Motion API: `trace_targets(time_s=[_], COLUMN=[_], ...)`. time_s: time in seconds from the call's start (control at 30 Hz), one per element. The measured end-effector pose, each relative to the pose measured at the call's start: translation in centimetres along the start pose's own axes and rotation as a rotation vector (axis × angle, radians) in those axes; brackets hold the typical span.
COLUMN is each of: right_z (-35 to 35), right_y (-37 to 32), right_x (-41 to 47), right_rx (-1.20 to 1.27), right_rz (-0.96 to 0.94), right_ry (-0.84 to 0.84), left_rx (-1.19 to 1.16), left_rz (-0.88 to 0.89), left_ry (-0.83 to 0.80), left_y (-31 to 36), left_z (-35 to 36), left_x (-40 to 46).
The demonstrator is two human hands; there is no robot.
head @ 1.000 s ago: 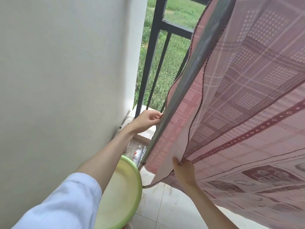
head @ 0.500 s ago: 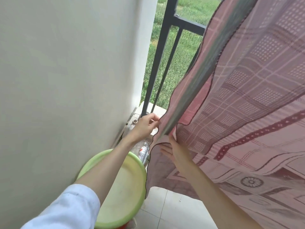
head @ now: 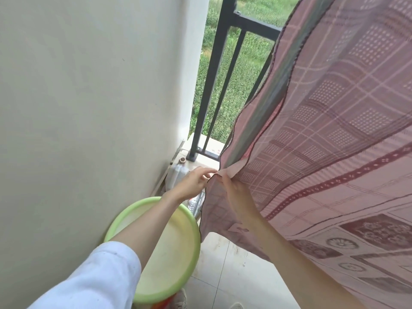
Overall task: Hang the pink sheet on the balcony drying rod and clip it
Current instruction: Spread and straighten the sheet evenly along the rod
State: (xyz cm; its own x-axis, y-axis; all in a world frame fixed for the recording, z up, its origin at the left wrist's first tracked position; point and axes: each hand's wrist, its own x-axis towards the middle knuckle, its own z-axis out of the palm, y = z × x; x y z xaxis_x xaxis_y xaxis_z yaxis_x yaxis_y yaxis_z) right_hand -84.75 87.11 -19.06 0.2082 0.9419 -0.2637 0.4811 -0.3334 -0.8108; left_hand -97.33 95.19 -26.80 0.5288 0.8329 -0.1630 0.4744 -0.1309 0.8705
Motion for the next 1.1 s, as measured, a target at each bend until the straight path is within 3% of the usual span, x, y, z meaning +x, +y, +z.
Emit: trace_targets(time_s=[0.1,0.17,0.23,0.33,0.53,0.8,1.1], right_z=[-0.3,0.0,0.7,1.6,1.9,1.7,2.0], right_y=[0.5,0.9,1.5,2.5,2.9,2.6,2.2], right_x=[-0.5,-0.7,-0.4,0.3,0.6,0.6,0.6], right_rx=[-0.066,-0.141,-0.218,-0.291,-0.342,-0.366,-0.176], right_rz=[-0.078,-0.090,-0.058,0.020,0.057,0.055,0.053], right_ry=[0.064,0.131,0.208,0.259,0.239,0.212,0.125], left_rx=[-0.006,-0.093,-0.116,-0.075,0.043,0.010,-0.043], left_rz=[-0.005,0.001,0.021,0.058,0.127,0.089,0.059], left_ry=[-0.064,-0.020,0.068,0.054,0.030,0.055,0.137], left_y=[0.8,1.1,0.9,0.7,0.3,-1.0,-1.9], left_z=[0.1,0.1,0.2,-0.1,-0.5,0.3,1.6], left_x=[1.0,1.6,2.3,3.5,5.1,4.3,2.4])
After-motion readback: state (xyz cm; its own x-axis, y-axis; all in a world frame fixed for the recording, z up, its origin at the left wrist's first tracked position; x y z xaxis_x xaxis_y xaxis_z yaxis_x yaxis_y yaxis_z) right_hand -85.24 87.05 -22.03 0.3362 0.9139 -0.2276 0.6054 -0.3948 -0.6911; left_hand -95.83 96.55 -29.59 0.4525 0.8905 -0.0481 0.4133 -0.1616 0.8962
